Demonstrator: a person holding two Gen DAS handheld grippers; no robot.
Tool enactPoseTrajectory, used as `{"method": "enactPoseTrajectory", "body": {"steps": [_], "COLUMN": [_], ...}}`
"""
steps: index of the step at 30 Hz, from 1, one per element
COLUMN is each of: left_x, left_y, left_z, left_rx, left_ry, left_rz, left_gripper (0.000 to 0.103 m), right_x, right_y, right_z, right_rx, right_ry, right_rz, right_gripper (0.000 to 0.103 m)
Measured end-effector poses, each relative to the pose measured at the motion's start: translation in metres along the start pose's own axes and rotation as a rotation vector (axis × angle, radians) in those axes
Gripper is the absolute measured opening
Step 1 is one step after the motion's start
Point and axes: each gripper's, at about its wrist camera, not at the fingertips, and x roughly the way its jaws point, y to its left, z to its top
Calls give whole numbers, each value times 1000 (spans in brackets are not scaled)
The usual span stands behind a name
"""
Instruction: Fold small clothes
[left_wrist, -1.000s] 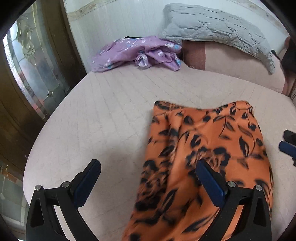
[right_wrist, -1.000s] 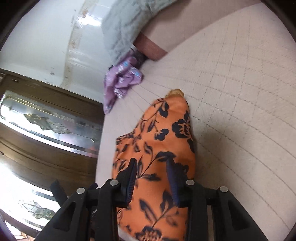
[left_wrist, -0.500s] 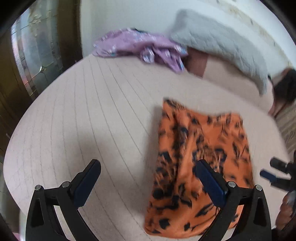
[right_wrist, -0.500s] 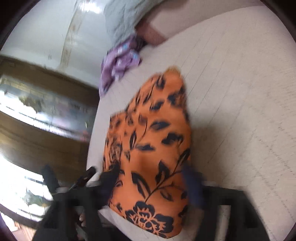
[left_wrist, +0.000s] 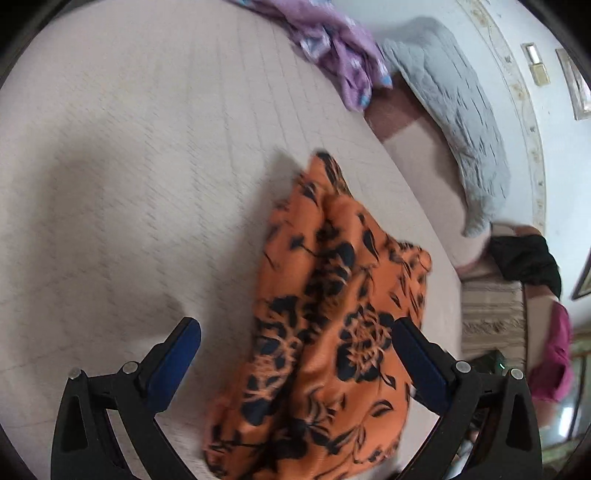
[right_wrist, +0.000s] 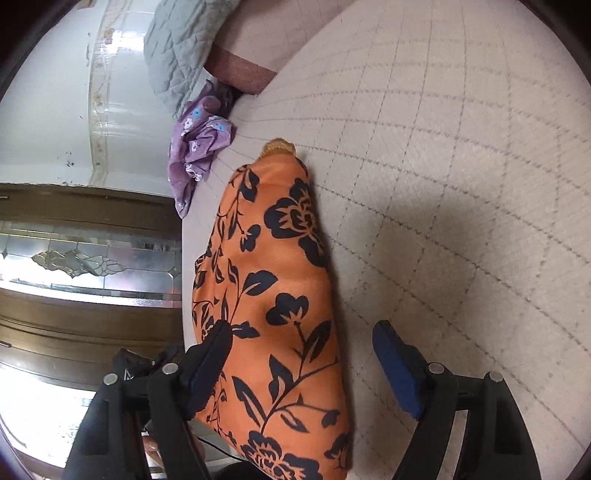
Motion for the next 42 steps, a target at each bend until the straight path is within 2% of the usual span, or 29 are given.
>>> {"method": "enactPoseTrajectory", "body": {"steps": [5,8,10,12,15,17,19,21,22,25,26,27,29,32,34,38,42], "left_x": [23,35,39,45,55,59,58,61,62,57,53,48,38,26,19,0,-20], "left_y": [-17,-28,-30,-37,-49,-58,-63,-68,-70,-77,-83,-87,-102,-133,-146,-175,-204], "left_z": [-7,-14,-16,-20,-24,-27,-29,-31,-32,-36,-38,-41,-50,-70,-83,-110,-148], "left_rx": [58,117,128,148,183,209,229,241,245,262,282,300,341,437,465,491,578], "left_ry": [42,100,97,113,95,80,56,31,22,-17,-35,-48,-77,-132,-153,-162,-176], "left_rz": [67,41,32,3,28,55,92,141,156,199,221,223,202,217,196,134,144], "left_gripper": [103,103,103,103,102,102,97,81,77,57,49,45,43,42,41,41,41], "right_x": [26,38,48,56,65,68,69,68,67,62,59,55,46,24,8,-42,-88], "right_y": [-8,2,6,11,25,28,30,31,31,37,40,42,53,68,71,68,60], "right_z": [4,6,8,6,1,-1,-1,-1,-1,-6,-7,-8,-11,-18,-22,-35,-51], "right_rx": [34,-13,-23,-60,-130,-141,-142,-141,-147,-175,-183,-191,-232,-303,-320,-339,-342], "right_ry": [50,62,82,81,63,56,55,56,55,43,34,25,8,-40,-70,-134,-170], "right_rz": [49,71,97,79,32,27,24,20,15,-1,-2,1,4,-4,10,31,57], "right_gripper": [81,81,80,78,76,68,62,53,51,45,43,43,41,41,41,41,41]}}
